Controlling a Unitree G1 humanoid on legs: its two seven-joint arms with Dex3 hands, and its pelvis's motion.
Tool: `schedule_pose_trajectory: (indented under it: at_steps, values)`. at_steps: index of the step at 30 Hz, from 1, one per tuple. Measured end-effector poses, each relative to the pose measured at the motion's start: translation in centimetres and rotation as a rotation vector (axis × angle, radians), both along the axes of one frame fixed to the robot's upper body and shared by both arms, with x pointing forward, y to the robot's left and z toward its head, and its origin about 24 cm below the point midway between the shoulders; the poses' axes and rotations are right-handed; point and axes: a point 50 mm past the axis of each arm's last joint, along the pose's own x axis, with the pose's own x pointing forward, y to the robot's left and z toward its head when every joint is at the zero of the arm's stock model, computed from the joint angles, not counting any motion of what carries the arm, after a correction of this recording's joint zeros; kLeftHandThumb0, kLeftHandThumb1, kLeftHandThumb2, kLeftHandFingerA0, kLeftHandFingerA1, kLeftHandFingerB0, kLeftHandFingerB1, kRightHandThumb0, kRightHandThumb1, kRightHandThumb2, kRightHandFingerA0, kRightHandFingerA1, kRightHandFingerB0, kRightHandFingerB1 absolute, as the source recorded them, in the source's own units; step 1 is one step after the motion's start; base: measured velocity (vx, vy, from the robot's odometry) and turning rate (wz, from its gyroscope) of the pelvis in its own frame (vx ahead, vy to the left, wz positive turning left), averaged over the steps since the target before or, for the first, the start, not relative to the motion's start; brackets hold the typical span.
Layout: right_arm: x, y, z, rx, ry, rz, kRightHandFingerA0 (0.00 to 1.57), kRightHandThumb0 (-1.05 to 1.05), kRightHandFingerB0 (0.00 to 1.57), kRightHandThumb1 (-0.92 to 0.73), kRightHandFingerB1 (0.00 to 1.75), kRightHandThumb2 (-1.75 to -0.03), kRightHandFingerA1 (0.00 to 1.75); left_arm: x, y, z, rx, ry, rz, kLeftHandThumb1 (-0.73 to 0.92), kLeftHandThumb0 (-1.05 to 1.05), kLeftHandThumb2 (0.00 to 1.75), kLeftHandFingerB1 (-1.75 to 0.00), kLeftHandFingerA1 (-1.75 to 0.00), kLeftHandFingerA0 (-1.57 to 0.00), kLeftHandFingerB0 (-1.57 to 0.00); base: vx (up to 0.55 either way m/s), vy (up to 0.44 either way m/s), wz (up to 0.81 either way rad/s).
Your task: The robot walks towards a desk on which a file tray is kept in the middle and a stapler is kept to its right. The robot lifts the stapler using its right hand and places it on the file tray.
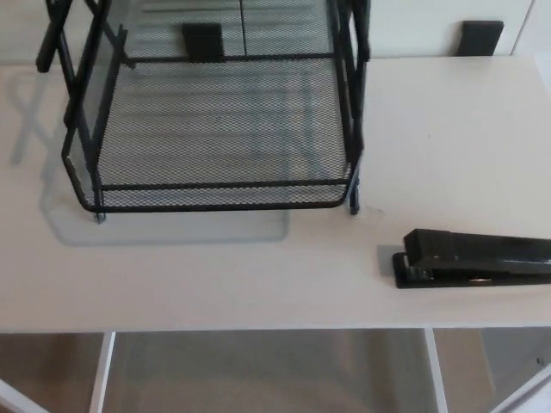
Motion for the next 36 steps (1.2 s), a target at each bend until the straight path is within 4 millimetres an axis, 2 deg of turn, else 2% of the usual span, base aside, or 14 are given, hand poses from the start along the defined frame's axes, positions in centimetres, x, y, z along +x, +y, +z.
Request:
schedule_pose_trajectory:
  at_steps: [1, 3, 15, 16, 17, 20, 24, 25, 27, 29, 30, 31, 32, 36]
  values:
    - [0.2, 0.0, 0.1, -0.003, -0.006, 0.005, 0.07, -0.34, 0.00, -0.39, 0.48, -0.93, 0.56, 0.2, 0.0, 0.0, 0.002, -0.003, -0.004, 0.80, -0.53, 0.63, -0.42, -0.47, -0.35, -0.34, -0.01, 0.180, 0.39]
    - [0.5, -0.1, 0.4, 0.007, -0.056, -0.020, 0.05, -0.59, 0.17, -0.57, 0.34, -0.59, 0.37, 0.5, -0.1, 0.0, 0.000, -0.007, -0.016, 0.80, -0.53, 0.63, -0.42, -0.47, -0.35, -0.34, 0.02, 0.187, -0.14]
    - [0.4, 0.3, -0.1, 0.038, -0.062, -0.038, 0.03, -0.63, 0.12, -0.60, 0.30, -0.62, 0.34, 0.7, 0.0, 0.4, 0.007, -0.017, -0.030, 0.78, -0.53, 0.63, -0.46, -0.47, -0.34, -0.41, 0.00, -0.004, 0.05]
    - [0.4, 0.2, -0.1, 0.037, -0.062, -0.036, 0.02, -0.69, 0.09, -0.45, 0.38, -0.85, 0.35, 0.7, 0.0, 0.4, 0.007, -0.017, -0.029, 0.78, -0.54, 0.65, -0.44, -0.50, -0.37, -0.36, 0.00, 0.000, 0.00]
    - [0.4, 0.2, -0.1, 0.035, -0.060, -0.031, 0.03, -0.65, 0.12, -0.63, 0.29, -0.59, 0.35, 0.7, 0.0, 0.4, 0.007, -0.016, -0.028, 0.78, -0.54, 0.66, -0.44, -0.49, -0.36, -0.35, 0.00, 0.000, 0.00]
    - [0.6, 0.1, 0.2, 0.026, -0.066, -0.015, 0.05, -0.34, 0.00, -0.42, 0.49, -0.96, 0.55, 0.7, 0.0, 0.3, 0.007, -0.015, -0.028, 0.76, -0.54, 0.66, -0.46, -0.51, -0.37, -0.35, 0.00, 0.000, 0.00]
    - [0.6, 0.0, 0.3, 0.019, -0.079, -0.019, 0.08, -0.64, 0.13, -0.61, 0.27, -0.60, 0.38, 0.9, 0.1, 0.4, 0.006, -0.023, -0.022, 0.78, -0.53, 0.63, -0.40, -0.46, -0.32, -0.28, 0.00, 0.000, 0.00]
    - [0.6, 0.0, 0.2, 0.019, -0.069, -0.016, 0.04, -0.36, 0.00, -0.39, 0.50, -0.96, 0.52, 0.9, 0.1, 0.4, 0.006, -0.024, -0.020, 0.78, -0.53, 0.63, -0.42, -0.48, -0.34, -0.29, 0.00, 0.000, 0.00]
    - [0.6, -0.1, 0.2, 0.025, -0.066, -0.034, 0.16, -0.60, 0.06, -0.47, 0.40, -0.77, 0.50, 0.8, 0.1, 0.4, 0.006, -0.024, -0.018, 0.81, -0.54, 0.64, -0.42, -0.47, -0.33, -0.32, 0.00, 0.000, 0.00]
    - [0.6, -0.3, 0.4, 0.037, -0.094, -0.076, 0.06, -0.28, 0.00, -0.57, 0.51, -1.02, 0.56, 0.8, 0.1, 0.4, 0.006, -0.022, -0.023, 0.81, -0.54, 0.65, -0.42, -0.48, -0.33, -0.32, 0.00, 0.000, 0.00]
    - [0.6, -0.5, 0.6, 0.046, -0.125, -0.108, 0.08, -0.38, 0.07, -0.58, 0.30, -0.59, 0.50, 0.7, 0.1, 0.4, 0.006, -0.021, -0.024, 0.77, -0.54, 0.67, -0.43, -0.49, -0.34, -0.33, 0.00, 0.000, 0.00]
    - [0.6, -0.6, 0.7, 0.053, -0.146, -0.127, 0.05, -0.29, 0.00, -0.57, 0.51, -1.03, 0.54, 0.7, 0.1, 0.4, 0.005, -0.021, -0.023, 0.80, -0.53, 0.66, -0.41, -0.47, -0.32, -0.30, 0.00, 0.000, 0.00]
    - [0.6, -0.6, 0.9, 0.062, -0.185, -0.153, 0.11, -0.29, 0.07, -0.57, 0.27, -0.59, 0.55, 0.7, 0.1, 0.4, 0.004, -0.024, -0.019, 0.76, -0.53, 0.62, -0.40, -0.47, -0.33, -0.28, 0.00, 0.000, 0.00]
    - [1.5, -1.1, 2.2, 0.073, -0.324, -0.224, 0.03, -0.33, 0.00, -0.49, 0.18, -0.79, 0.53, 0.7, 0.3, 0.6, -0.002, -0.058, 0.009, 0.78, -0.54, 0.67, -0.43, -0.48, -0.32, -0.31, 0.00, 0.000, 0.00]
